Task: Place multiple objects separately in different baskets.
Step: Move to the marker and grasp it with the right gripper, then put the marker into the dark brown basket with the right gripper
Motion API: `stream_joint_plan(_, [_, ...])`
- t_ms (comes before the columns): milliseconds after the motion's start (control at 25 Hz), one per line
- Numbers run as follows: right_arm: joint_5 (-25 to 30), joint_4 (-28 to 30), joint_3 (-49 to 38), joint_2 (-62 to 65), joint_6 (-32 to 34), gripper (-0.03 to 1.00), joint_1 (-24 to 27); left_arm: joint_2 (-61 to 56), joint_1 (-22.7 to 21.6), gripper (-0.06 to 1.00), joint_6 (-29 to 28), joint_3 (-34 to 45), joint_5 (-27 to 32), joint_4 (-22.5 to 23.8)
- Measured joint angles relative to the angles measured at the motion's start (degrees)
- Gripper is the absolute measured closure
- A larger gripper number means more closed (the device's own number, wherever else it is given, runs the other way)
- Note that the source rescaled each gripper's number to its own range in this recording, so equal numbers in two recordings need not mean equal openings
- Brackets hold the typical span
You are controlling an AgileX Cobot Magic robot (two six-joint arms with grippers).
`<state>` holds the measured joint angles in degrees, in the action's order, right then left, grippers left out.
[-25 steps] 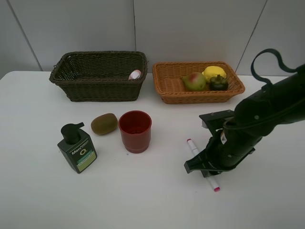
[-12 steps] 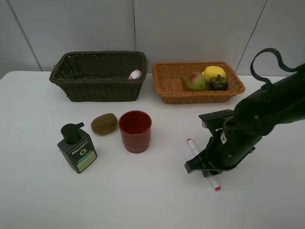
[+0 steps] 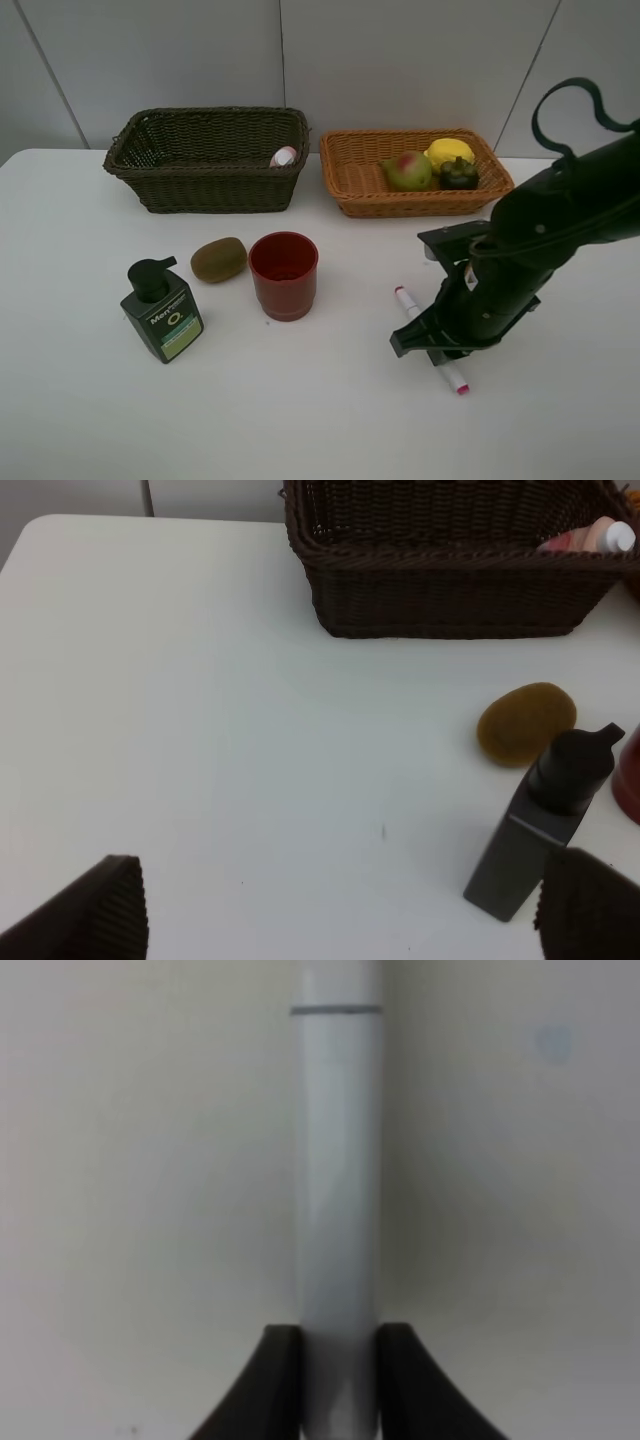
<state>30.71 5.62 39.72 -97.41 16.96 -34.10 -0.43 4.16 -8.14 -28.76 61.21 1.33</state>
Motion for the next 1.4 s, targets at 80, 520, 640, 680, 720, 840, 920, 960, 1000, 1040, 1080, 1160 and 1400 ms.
stream_joint_plan(80, [0.86,0.34,0.00,1.66,0.00,0.97,0.00,0.00,0.00,-0.06,0.00,0.00,0.00,0.00])
stream_joint_plan(520, [7.69,1.08,-0.05,17.18,0.00,0.97,0.00,0.00,0.00,-0.06,0.00,0.00,0.00,0.00])
stream_joint_plan(640, [7.63,2.23,-0.05,21.51,0.00,0.97,0.00,0.00,0.00,-0.06,0.00,0.00,0.00,0.00])
stream_joint_plan(680, [7.78,2.62,0.28,22.69,0.00,0.97,0.00,0.00,0.00,-0.06,0.00,0.00,0.00,0.00])
stream_joint_plan(720, [8.03,3.16,0.81,23.55,0.00,0.97,0.00,0.00,0.00,-0.06,0.00,0.00,0.00,0.00])
stream_joint_plan(840, [9.16,5.00,4.10,24.48,0.00,0.97,0.00,0.00,0.00,-0.06,0.00,0.00,0.00,0.00])
stream_joint_plan(920, [9.85,6.05,7.25,24.48,0.00,0.97,0.00,0.00,0.00,-0.06,0.00,0.00,0.00,0.00])
stream_joint_plan(960, [10.24,6.81,8.90,24.43,0.00,0.97,0.00,0.00,0.00,-0.06,0.00,0.00,0.00,0.00])
stream_joint_plan(1000, [10.59,7.55,10.33,24.37,0.00,0.97,0.00,0.00,0.00,-0.06,0.00,0.00,0.00,0.00])
stream_joint_plan(1040, [11.01,8.22,12.09,24.00,0.00,0.97,0.00,0.00,0.00,-0.06,0.00,0.00,0.00,0.00])
stream_joint_plan(1080, [11.57,8.55,13.93,23.53,0.00,0.97,0.00,0.00,0.00,-0.06,0.00,0.00,0.00,0.00])
stream_joint_plan(1160, [12.58,9.49,17.08,21.63,0.00,0.97,0.00,0.00,0.00,-0.06,0.00,0.00,0.00,0.00])
stream_joint_plan(1400, [14.11,10.19,26.90,13.23,-2.98,0.97,0.00,0.00,0.00,-0.06,0.00,0.00,0.00,0.00])
